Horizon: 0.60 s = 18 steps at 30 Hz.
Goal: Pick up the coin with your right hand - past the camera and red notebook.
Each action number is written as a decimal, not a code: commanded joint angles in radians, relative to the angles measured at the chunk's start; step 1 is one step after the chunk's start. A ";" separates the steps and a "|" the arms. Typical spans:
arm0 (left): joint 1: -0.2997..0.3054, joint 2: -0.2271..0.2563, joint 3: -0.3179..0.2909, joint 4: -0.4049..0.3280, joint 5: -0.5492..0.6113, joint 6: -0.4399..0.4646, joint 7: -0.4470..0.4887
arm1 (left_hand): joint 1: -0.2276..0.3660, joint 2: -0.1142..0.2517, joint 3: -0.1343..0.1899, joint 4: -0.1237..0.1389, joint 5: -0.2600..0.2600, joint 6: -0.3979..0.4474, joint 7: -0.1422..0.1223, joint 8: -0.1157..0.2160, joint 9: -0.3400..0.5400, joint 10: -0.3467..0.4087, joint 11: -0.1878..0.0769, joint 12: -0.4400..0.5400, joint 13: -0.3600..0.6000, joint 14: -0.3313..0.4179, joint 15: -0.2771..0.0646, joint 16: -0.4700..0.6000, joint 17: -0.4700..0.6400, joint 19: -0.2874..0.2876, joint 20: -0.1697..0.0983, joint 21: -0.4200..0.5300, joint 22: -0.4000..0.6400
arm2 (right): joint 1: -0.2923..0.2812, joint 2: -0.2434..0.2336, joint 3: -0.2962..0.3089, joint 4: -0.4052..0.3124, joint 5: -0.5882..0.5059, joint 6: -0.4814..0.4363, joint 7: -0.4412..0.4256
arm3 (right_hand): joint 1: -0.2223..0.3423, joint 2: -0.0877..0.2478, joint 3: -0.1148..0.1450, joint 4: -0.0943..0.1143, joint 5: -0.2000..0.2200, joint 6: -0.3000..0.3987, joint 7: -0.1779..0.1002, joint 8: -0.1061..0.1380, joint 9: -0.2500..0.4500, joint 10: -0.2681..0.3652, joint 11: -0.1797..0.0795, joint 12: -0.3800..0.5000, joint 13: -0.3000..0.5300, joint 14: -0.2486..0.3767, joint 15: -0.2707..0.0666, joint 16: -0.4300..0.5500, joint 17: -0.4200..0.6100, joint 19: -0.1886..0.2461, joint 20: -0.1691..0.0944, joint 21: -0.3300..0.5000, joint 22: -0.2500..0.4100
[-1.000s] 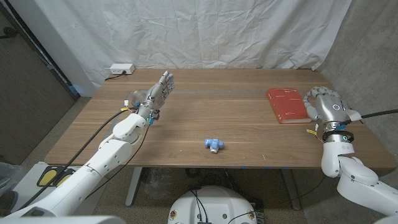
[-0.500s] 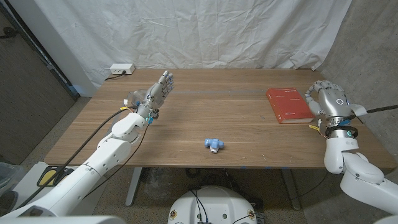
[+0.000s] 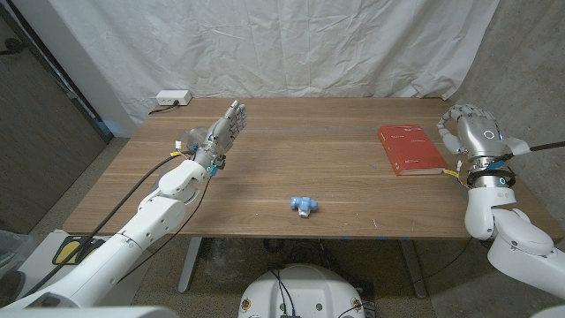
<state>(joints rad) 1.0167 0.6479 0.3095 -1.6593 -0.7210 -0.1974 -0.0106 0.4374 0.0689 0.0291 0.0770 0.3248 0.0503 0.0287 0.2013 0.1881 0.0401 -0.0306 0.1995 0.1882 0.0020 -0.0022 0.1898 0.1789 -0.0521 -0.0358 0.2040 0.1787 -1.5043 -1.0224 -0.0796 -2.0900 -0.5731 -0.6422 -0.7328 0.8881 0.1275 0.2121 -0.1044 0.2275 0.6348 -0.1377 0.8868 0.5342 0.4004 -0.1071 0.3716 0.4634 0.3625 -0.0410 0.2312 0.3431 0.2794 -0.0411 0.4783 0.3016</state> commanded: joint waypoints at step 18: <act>0.007 0.001 -0.003 0.035 -0.014 -0.018 -0.032 | 0.009 0.005 -0.010 0.000 -0.003 0.006 0.002 -0.001 0.002 -0.005 0.004 0.001 0.002 -0.011 -0.001 -0.003 0.004 -0.008 -0.022 -0.002 0.003 | -0.007 0.072 0.035 -0.039 -0.087 0.016 0.066 | 0.000 0.006 0.002 0.002 0.006 0.097 -0.079 0.006 -0.005 0.011 -0.004 -0.010 -0.002 0.006 -0.108 -0.003 -0.002 -0.008 -0.049 0.013 -0.001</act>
<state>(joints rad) 1.0352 0.6468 0.2943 -1.6389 -0.7343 -0.2308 -0.0270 0.4374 0.0688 0.0250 0.0729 0.3248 0.0503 0.0287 0.2013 0.1881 0.0346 -0.0251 0.1995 0.1882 0.0020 -0.0022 0.1898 0.1789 -0.0521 -0.0358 0.2041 0.1787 -1.5173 -0.9771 -0.0370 -2.1271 -0.6357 -0.6333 -0.6858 0.8882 0.1273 0.2122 -0.1045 0.2273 0.6365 -0.1390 0.8876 0.5254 0.4058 -0.1125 0.3635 0.4587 0.3625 -0.0410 0.2312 0.3385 0.2794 -0.0412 0.4860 0.2979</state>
